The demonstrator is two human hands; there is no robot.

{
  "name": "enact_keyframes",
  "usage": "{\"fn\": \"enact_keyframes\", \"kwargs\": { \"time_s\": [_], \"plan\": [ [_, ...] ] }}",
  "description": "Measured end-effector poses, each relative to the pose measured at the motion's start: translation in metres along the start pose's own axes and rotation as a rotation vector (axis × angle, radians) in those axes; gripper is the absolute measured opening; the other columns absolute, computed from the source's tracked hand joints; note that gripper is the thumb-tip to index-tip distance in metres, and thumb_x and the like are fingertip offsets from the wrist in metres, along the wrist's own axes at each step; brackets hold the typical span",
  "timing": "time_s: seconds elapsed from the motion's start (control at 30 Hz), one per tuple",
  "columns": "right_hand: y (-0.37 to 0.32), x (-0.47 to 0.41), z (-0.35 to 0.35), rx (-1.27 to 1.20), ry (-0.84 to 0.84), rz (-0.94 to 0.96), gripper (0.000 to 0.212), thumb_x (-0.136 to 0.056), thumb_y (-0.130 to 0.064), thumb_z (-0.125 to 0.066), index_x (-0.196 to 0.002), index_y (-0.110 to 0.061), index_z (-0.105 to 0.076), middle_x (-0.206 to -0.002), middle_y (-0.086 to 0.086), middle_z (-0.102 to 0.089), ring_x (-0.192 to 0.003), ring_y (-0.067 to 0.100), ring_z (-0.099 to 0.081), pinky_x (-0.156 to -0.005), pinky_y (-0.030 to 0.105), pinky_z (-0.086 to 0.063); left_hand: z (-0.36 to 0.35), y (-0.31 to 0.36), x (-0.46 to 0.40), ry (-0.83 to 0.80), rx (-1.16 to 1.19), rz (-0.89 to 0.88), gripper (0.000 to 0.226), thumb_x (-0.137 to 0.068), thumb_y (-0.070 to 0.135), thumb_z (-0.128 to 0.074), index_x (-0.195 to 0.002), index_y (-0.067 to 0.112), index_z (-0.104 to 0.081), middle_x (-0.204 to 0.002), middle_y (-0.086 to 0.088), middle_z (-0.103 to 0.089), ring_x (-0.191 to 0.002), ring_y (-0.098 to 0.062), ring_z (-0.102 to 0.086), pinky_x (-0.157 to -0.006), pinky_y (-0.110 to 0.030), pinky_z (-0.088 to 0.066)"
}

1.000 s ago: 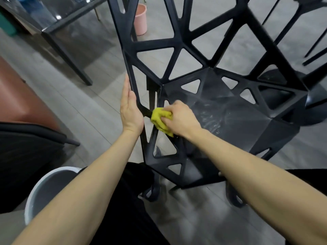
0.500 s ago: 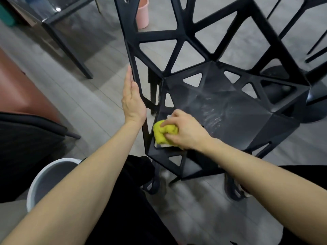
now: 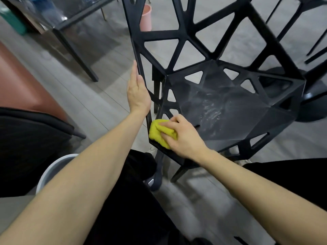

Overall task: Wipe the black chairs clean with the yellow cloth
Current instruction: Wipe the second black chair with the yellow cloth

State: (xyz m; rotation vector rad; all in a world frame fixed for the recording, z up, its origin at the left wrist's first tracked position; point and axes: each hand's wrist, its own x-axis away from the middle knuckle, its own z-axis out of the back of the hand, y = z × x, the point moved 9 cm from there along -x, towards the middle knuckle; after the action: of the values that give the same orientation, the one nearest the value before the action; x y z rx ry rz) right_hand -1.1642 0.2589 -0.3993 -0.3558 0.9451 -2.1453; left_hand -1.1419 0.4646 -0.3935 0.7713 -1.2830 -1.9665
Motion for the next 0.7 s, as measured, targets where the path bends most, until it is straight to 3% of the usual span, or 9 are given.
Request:
{"fn": "enact_keyframes", "kwargs": {
  "time_s": [0.07, 0.13, 0.3, 0.37, 0.43, 0.47, 0.53, 0.63, 0.7],
  "plan": [
    [0.006, 0.048, 0.004, 0.059, -0.120, 0.131, 0.033, -0.093, -0.032, -0.070, -0.126, -0.035, -0.076, -0.115, -0.003, -0.051, -0.098, 0.020, -0.063, -0.092, 0.030, -0.051, 0.000, -0.001, 0.000, 0.003, -0.019, -0.015, 0.053, -0.115, 0.027, -0.030, -0.166, 0.036, -0.040, -0.168, 0.012, -0.045, -0.154, -0.009, -0.040, -0.129, -0.028, -0.028],
    [0.024, 0.078, 0.009, 0.128, -0.151, 0.140, 0.038, -0.093, -0.027, -0.070, -0.130, -0.035, -0.072, -0.118, -0.001, -0.050, -0.098, 0.021, -0.060, -0.090, 0.030, -0.051, -0.003, 0.000, -0.001, -0.007, -0.060, -0.015, 0.053, -0.116, 0.028, -0.028, -0.167, 0.036, -0.037, -0.167, 0.010, -0.045, -0.153, -0.010, -0.040, -0.126, -0.022, -0.025],
    [0.022, 0.062, -0.010, 0.113, 0.107, 0.139, 0.033, -0.098, -0.027, -0.070, -0.131, -0.029, -0.070, -0.124, 0.004, -0.053, -0.110, 0.028, -0.054, -0.101, 0.035, -0.048, -0.008, -0.007, 0.016, -0.084, -0.119, 0.008, 0.054, -0.118, 0.035, -0.026, -0.172, 0.040, -0.020, -0.165, -0.002, -0.045, -0.152, -0.021, -0.041, -0.118, -0.027, -0.028],
    [0.026, 0.037, -0.003, 0.140, 0.184, 0.103, 0.031, -0.101, -0.032, -0.067, -0.132, -0.031, -0.070, -0.125, 0.001, -0.057, -0.110, 0.027, -0.052, -0.103, 0.035, -0.046, -0.007, -0.025, 0.040, -0.121, -0.098, 0.011, 0.055, -0.116, 0.040, -0.026, -0.170, 0.047, -0.018, -0.161, 0.006, -0.049, -0.147, -0.019, -0.047, -0.119, -0.026, -0.029],
    [0.037, 0.023, 0.001, 0.120, 0.232, -0.060, 0.030, -0.102, -0.036, -0.065, -0.131, -0.033, -0.071, -0.122, -0.003, -0.058, -0.110, 0.026, -0.050, -0.103, 0.038, -0.046, 0.000, -0.041, 0.055, -0.103, -0.042, 0.031, 0.050, -0.111, 0.055, -0.024, -0.159, 0.069, -0.021, -0.159, 0.019, -0.050, -0.143, -0.015, -0.054, -0.125, -0.042, -0.039],
    [0.039, 0.026, -0.001, 0.086, 0.230, -0.103, 0.030, -0.101, -0.035, -0.067, -0.131, -0.033, -0.072, -0.122, -0.003, -0.058, -0.111, 0.026, -0.051, -0.104, 0.039, -0.047, 0.003, -0.044, 0.057, -0.086, -0.016, 0.037, 0.047, -0.108, 0.060, -0.023, -0.151, 0.077, -0.023, -0.161, 0.022, -0.049, -0.144, -0.013, -0.054, -0.122, -0.050, -0.043],
    [0.033, 0.051, -0.006, 0.064, 0.170, -0.011, 0.037, -0.098, -0.028, -0.072, -0.134, -0.031, -0.070, -0.125, 0.000, -0.056, -0.116, 0.027, -0.053, -0.106, 0.037, -0.048, 0.004, -0.048, 0.052, -0.071, 0.022, 0.046, 0.044, -0.105, 0.063, -0.024, -0.144, 0.082, -0.027, -0.162, 0.024, -0.048, -0.146, -0.011, -0.054, -0.120, -0.054, -0.045],
    [0.029, 0.089, -0.004, 0.101, -0.006, 0.228, 0.048, -0.092, -0.016, -0.071, -0.138, -0.028, -0.069, -0.129, 0.008, -0.056, -0.119, 0.029, -0.055, -0.106, 0.034, -0.046, 0.003, -0.045, 0.054, -0.063, 0.045, 0.061, 0.047, -0.108, 0.056, -0.026, -0.153, 0.070, -0.034, -0.163, 0.020, -0.050, -0.141, -0.010, -0.058, -0.119, -0.052, -0.047],
    [0.039, 0.062, 0.002, 0.143, -0.001, 0.229, 0.045, -0.092, -0.015, -0.063, -0.135, -0.027, -0.071, -0.127, 0.007, -0.059, -0.113, 0.030, -0.055, -0.103, 0.036, -0.047, 0.003, -0.044, 0.052, -0.065, 0.041, 0.067, 0.049, -0.110, 0.053, -0.026, -0.158, 0.064, -0.033, -0.162, 0.018, -0.051, -0.138, -0.008, -0.060, -0.119, -0.050, -0.047]
  ]
}}
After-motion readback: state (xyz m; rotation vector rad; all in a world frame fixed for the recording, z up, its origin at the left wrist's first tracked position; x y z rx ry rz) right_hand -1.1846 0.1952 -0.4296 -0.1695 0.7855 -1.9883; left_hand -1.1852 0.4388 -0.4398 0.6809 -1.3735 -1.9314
